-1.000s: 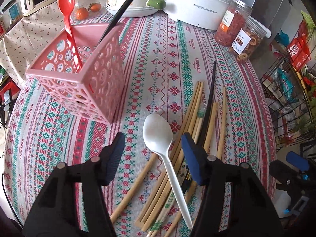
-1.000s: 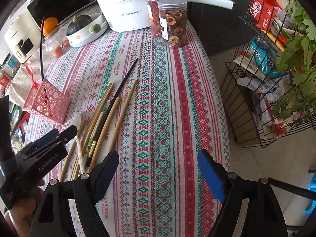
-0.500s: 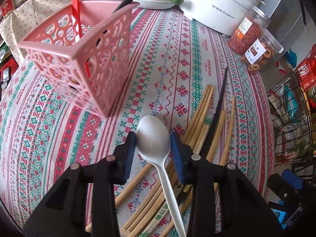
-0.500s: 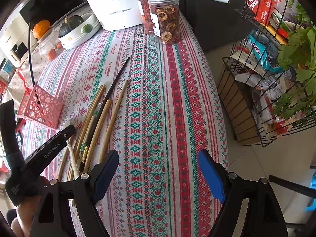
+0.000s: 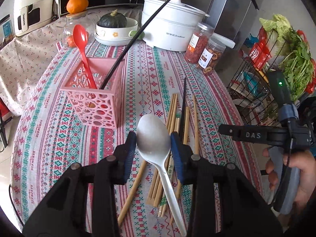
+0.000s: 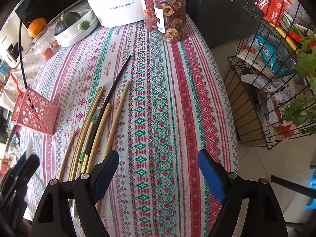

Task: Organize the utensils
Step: 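Lift the white spoon with the left gripper while the right gripper grasps a wooden chopstick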

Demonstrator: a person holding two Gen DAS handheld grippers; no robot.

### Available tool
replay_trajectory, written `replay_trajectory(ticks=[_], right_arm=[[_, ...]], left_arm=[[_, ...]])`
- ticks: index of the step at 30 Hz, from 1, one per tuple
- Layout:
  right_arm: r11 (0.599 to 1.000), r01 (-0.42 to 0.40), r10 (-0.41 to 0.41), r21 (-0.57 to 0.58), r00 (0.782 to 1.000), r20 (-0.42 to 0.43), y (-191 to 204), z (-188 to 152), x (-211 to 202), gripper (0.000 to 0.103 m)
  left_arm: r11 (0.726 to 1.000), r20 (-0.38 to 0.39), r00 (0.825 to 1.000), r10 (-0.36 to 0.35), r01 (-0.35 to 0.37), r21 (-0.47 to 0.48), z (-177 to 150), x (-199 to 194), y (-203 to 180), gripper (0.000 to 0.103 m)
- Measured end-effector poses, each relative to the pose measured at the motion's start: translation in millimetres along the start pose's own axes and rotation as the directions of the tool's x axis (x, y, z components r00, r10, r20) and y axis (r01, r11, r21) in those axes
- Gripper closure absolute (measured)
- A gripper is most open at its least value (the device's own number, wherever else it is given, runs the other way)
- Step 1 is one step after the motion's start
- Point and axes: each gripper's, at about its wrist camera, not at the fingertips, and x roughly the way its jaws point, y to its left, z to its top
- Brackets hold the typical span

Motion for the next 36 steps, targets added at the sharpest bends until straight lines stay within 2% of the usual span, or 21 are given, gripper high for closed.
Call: replay_trajectory(ticks=[4,9,12,14,18,19,24,25,26,27,28,32,36], right_arm=[[1.000,0.002,-0.002,0.007,1.000,0.008,6,10,14,0.020],[0.999,-0.009,0.007,0.044,0.998,0.064,13,23,22,0.020],[0.998,-0.014,0.008,0.058,0.996,0.093,19,30,26,0.022],[0.998,-0.012,0.006,0.054,0.994,0.106,25,36,29,0.028],[0.999,0.001,-0.007,0.050,0.994,0.109,36,44,42,0.049],[0.999,0.004,-0.009,0.051,0.995,0.101,38,46,47,0.057],[0.996,0.094,-0.091,-0.010,0.985,0.146,60,47,52,0.061],[0.994,0.103,-0.098,-0.026,0.984,0.150,64,47,52,0.066],[0.995,0.092,-0.086,-0.037,0.986,0.146,66,47,53,0.077],[0.996,0.085,-0.079,-0.040,0.987,0.137,67,47,52,0.083],[0.997,0.072,-0.067,-0.038,0.990,0.126,66,46,52,0.095],[1.000,-0.015,0.013,0.014,0.992,0.126,57,39,49,0.097],[0.996,-0.080,0.073,0.026,0.978,0.196,53,27,29,0.097]], left_arm=[[0.999,0.053,0.998,-0.016,0.013,0.048,6,-20,14,0.065],[0.995,0.131,0.991,-0.015,0.002,0.096,1,-33,32,0.065],[0.997,0.156,0.987,-0.023,0.013,0.071,-1,-36,47,0.065],[0.999,0.151,0.988,-0.041,0.035,0.041,2,-36,56,0.065],[1.000,0.154,0.988,-0.021,0.019,0.020,0,-36,71,0.065],[1.000,0.147,0.989,-0.023,0.022,0.009,-1,-36,74,0.065],[1.000,0.138,0.990,-0.025,0.027,-0.013,-3,-36,83,0.065],[1.000,0.140,0.990,-0.023,0.025,-0.012,-3,-37,84,0.065],[1.000,0.143,0.989,-0.024,0.026,-0.013,-3,-38,85,0.065],[0.999,0.145,0.989,-0.026,0.029,-0.016,-3,-40,86,0.065],[0.999,0.148,0.989,-0.028,0.031,-0.017,-3,-41,86,0.065],[0.999,0.178,0.984,-0.033,0.037,-0.020,-1,-48,91,0.065],[0.999,0.224,0.974,-0.038,0.045,-0.028,1,-58,96,0.065]])
